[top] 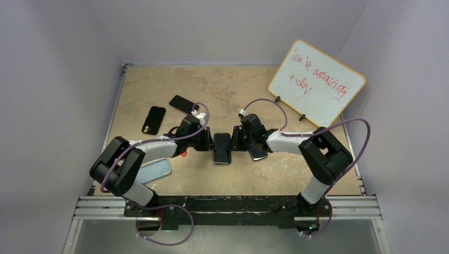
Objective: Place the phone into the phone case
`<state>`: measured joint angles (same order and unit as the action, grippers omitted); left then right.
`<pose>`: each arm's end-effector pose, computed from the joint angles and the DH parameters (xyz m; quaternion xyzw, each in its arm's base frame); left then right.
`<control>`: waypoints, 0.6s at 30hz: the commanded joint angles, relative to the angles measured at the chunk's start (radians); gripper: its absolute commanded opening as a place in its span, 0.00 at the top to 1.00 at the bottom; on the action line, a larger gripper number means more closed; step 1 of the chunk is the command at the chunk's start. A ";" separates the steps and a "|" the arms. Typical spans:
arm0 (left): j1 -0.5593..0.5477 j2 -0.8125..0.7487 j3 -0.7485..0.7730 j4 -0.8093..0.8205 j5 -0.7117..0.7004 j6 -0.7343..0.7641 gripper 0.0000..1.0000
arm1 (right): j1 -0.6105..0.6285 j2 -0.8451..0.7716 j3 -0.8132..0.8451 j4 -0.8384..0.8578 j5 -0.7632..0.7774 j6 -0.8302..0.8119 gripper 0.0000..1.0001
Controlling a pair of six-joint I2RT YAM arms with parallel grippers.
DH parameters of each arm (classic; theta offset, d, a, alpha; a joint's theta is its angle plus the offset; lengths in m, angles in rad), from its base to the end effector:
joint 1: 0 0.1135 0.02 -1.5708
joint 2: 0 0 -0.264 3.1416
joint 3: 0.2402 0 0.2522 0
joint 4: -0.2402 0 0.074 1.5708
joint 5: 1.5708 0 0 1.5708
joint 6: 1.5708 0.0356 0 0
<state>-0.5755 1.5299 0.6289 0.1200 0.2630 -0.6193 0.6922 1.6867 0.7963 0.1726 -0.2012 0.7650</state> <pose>0.2343 -0.1630 0.1462 0.0304 0.9160 -0.3146 0.2473 0.2520 0.2182 0.1514 -0.0085 0.9067 0.3423 0.2462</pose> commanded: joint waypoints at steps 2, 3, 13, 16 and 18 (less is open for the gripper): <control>-0.018 0.044 -0.015 0.110 0.093 -0.062 0.90 | 0.003 0.018 -0.007 0.051 -0.023 -0.005 0.72; -0.018 0.041 -0.018 0.104 0.092 -0.069 0.89 | 0.003 0.016 -0.010 0.059 -0.024 0.000 0.72; -0.018 -0.060 0.013 -0.117 -0.002 -0.066 0.70 | -0.011 -0.035 -0.040 0.001 0.007 0.029 0.65; -0.018 -0.087 -0.004 -0.152 0.005 -0.068 0.69 | -0.011 -0.064 -0.070 0.010 0.014 0.029 0.64; -0.018 -0.102 -0.022 -0.150 0.027 -0.078 0.69 | -0.010 -0.078 -0.092 0.014 0.020 0.042 0.64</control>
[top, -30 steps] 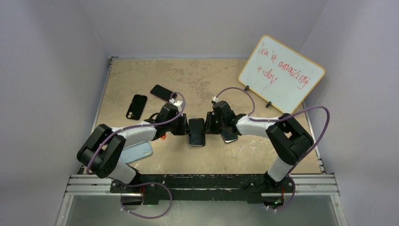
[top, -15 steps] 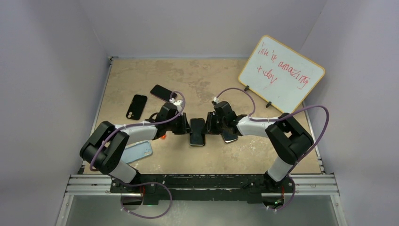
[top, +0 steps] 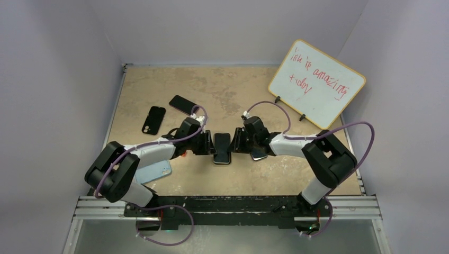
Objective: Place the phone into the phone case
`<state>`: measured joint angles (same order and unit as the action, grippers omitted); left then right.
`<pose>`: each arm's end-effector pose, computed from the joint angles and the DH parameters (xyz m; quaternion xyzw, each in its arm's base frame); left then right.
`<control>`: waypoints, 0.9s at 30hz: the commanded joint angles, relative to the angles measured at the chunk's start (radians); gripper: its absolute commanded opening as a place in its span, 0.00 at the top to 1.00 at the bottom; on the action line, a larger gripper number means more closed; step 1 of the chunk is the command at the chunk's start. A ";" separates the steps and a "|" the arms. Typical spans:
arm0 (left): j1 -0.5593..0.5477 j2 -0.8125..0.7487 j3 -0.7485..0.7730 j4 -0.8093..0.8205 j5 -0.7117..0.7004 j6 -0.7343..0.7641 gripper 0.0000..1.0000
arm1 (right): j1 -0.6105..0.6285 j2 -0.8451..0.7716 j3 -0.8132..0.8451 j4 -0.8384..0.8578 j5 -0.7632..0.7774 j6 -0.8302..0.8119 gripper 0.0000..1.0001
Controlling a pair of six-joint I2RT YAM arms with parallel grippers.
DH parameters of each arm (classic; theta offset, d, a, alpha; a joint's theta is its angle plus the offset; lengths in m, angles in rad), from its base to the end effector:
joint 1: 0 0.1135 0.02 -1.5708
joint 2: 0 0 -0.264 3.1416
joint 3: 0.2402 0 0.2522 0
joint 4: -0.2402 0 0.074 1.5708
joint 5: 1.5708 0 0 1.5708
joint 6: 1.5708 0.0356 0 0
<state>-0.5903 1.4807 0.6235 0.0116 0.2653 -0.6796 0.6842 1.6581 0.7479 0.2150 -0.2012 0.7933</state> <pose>0.2223 -0.1602 0.1494 0.0055 0.9279 -0.3081 0.2097 0.2468 0.2105 0.1501 0.0066 0.9021 0.3513 0.2506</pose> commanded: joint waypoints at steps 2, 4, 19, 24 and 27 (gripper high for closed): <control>-0.003 -0.069 -0.032 -0.041 0.047 -0.029 0.69 | -0.002 -0.061 -0.067 -0.020 0.011 0.029 0.63; -0.003 -0.086 -0.049 -0.039 0.057 -0.039 0.69 | -0.002 -0.070 -0.084 -0.010 0.003 0.038 0.63; -0.021 -0.031 -0.111 0.172 0.141 -0.119 0.92 | 0.036 -0.036 -0.095 0.072 -0.064 0.110 0.69; -0.022 -0.055 -0.116 0.171 0.103 -0.137 0.96 | 0.038 -0.058 -0.104 0.084 -0.023 0.119 0.71; -0.020 -0.075 -0.101 0.134 0.085 -0.128 0.91 | 0.038 -0.049 -0.093 0.049 -0.010 0.100 0.72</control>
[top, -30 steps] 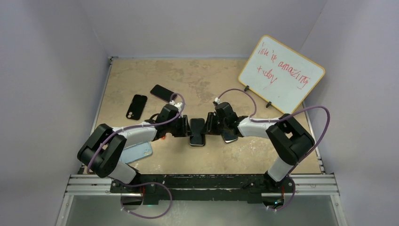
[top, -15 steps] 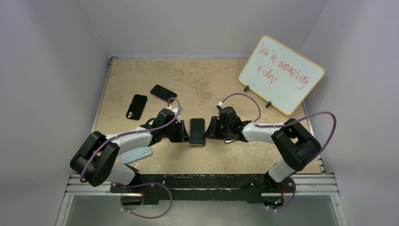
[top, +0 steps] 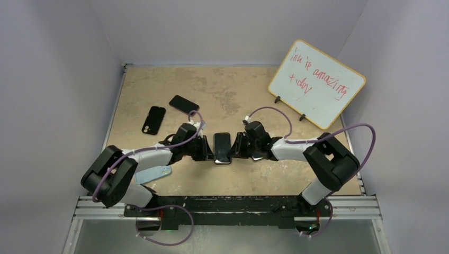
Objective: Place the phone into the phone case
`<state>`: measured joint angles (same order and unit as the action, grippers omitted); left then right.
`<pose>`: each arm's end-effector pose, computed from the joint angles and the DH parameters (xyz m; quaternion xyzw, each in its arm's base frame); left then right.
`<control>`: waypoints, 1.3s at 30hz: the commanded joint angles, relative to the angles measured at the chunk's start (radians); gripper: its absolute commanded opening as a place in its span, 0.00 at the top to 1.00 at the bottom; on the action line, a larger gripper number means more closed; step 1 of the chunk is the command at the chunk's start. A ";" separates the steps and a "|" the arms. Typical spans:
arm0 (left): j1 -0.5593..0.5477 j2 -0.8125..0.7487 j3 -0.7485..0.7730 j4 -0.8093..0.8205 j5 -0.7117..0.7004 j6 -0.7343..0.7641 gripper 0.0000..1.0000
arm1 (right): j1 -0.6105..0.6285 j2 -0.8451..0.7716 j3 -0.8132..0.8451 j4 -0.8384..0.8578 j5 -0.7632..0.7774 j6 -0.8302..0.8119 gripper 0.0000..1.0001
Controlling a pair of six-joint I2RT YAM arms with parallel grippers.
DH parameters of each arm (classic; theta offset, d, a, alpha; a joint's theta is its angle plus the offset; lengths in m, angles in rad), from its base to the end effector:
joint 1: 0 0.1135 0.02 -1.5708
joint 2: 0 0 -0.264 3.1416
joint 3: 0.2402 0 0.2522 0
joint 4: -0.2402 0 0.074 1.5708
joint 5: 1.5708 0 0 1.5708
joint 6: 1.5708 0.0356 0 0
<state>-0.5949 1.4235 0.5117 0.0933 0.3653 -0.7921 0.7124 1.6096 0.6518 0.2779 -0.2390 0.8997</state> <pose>0.2016 -0.1517 0.1394 -0.0236 0.9167 -0.3608 0.1698 0.2251 0.2055 0.1432 0.0327 0.8969 0.3832 0.2186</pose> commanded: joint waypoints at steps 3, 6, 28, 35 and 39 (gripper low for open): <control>0.007 -0.040 0.036 -0.012 -0.044 0.020 0.82 | 0.009 -0.003 0.005 -0.030 0.029 -0.012 0.68; 0.066 -0.049 0.043 -0.016 -0.016 0.029 0.79 | 0.009 -0.019 0.000 -0.029 0.052 -0.009 0.60; 0.101 0.065 0.037 0.032 0.063 0.081 0.87 | 0.003 -0.011 -0.102 0.400 -0.071 0.149 0.49; 0.101 0.053 -0.007 0.039 0.065 0.081 0.89 | 0.000 0.013 -0.158 0.608 -0.121 0.216 0.48; 0.102 0.019 -0.026 0.034 0.064 0.086 0.89 | 0.000 0.030 -0.182 0.691 -0.137 0.241 0.48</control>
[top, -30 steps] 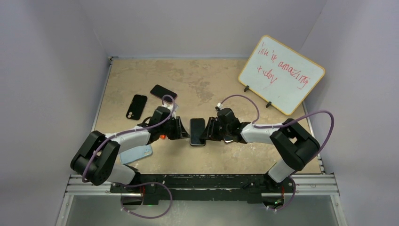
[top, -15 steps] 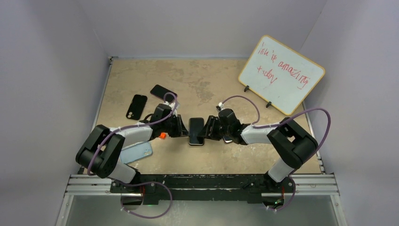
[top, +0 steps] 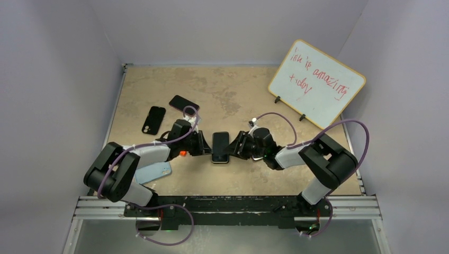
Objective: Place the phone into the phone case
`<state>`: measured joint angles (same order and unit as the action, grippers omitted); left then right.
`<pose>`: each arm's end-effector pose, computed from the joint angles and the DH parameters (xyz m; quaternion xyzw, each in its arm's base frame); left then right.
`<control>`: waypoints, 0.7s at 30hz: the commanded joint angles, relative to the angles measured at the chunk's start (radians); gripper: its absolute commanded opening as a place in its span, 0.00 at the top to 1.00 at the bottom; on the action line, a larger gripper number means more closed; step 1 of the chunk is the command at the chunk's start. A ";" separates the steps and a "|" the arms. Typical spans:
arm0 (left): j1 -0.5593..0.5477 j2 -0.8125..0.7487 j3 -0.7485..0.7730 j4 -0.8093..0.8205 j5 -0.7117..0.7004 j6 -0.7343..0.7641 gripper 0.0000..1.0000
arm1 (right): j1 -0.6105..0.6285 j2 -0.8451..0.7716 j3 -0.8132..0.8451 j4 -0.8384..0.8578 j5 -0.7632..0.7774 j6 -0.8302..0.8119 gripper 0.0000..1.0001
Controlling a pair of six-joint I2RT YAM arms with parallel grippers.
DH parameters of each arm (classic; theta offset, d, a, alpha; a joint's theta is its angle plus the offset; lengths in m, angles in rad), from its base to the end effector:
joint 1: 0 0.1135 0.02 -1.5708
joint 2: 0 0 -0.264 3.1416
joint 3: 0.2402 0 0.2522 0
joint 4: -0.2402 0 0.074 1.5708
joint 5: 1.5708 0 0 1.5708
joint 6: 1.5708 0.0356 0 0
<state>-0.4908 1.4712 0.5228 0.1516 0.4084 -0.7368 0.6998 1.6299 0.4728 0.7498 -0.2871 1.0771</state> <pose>0.2225 -0.1350 0.1359 -0.0353 0.9093 -0.3664 0.1939 0.2140 0.1934 0.1340 0.0779 0.8270 0.4974 0.2502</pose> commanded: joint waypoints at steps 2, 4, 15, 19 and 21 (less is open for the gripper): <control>-0.003 -0.036 -0.045 -0.020 0.025 0.028 0.89 | 0.013 0.024 -0.001 0.246 -0.095 0.063 0.48; -0.003 -0.035 -0.047 -0.016 0.031 0.026 0.89 | 0.013 0.038 0.001 0.276 -0.101 0.070 0.48; -0.003 -0.037 -0.054 -0.002 0.039 0.013 0.89 | 0.013 0.087 0.024 0.330 -0.131 0.077 0.49; -0.002 -0.039 -0.046 -0.027 0.018 0.025 0.90 | 0.013 0.099 0.017 0.415 -0.150 0.110 0.49; -0.003 -0.050 -0.029 -0.077 -0.019 0.056 0.90 | 0.013 0.098 0.019 0.417 -0.149 0.111 0.49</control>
<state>-0.4862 1.4406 0.4919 0.1539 0.4152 -0.7364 0.6861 1.7370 0.4557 0.9482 -0.3328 1.1301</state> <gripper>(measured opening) 0.109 0.514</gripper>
